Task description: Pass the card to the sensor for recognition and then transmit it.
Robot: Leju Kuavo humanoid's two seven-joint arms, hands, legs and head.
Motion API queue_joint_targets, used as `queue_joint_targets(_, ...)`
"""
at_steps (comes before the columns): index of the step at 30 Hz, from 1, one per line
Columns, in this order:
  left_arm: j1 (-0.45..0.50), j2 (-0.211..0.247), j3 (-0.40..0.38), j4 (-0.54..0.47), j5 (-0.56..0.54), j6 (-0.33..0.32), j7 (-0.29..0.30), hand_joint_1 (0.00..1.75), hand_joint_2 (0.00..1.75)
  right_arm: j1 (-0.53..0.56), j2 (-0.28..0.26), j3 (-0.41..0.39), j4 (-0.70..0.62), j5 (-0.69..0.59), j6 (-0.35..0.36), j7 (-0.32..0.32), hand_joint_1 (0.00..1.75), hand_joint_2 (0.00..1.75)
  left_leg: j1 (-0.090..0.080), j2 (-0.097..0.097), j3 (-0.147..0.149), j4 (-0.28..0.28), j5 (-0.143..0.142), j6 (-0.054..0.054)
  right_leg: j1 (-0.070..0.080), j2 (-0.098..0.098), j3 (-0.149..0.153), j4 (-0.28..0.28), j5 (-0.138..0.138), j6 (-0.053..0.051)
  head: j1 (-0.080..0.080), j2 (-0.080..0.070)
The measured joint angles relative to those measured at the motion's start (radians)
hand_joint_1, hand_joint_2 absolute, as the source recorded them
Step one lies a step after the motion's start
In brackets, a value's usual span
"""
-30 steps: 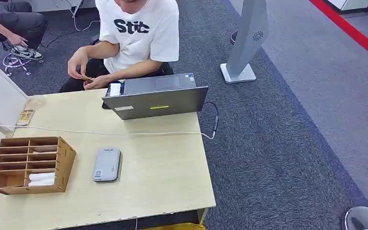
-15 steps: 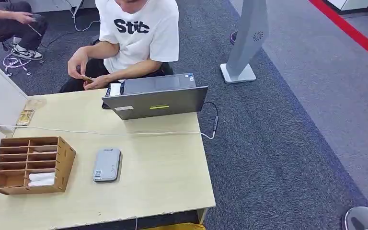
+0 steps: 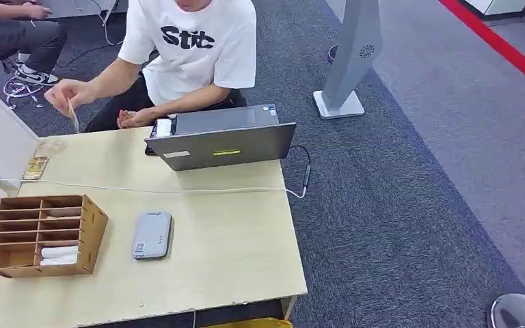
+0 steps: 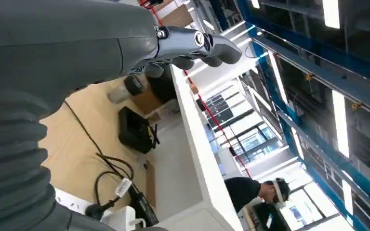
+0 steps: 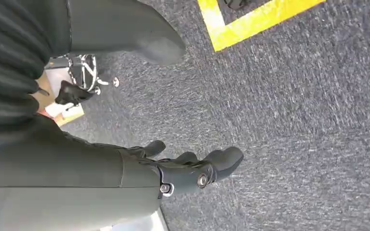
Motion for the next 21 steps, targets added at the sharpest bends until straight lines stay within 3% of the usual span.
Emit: queue_joint_targets(21,-0.379,0.094,-0.149,0.259,-0.485,-0.027,0.259,0.0,1.75,-0.002,0.002,0.006,0.002,0.072,0.039,0.034,0.0,1.75,0.0,0.0,-0.001,0.001,0.002,-0.001,0.0,0.0,-0.001,0.0,0.001,0.001,0.0,0.0)
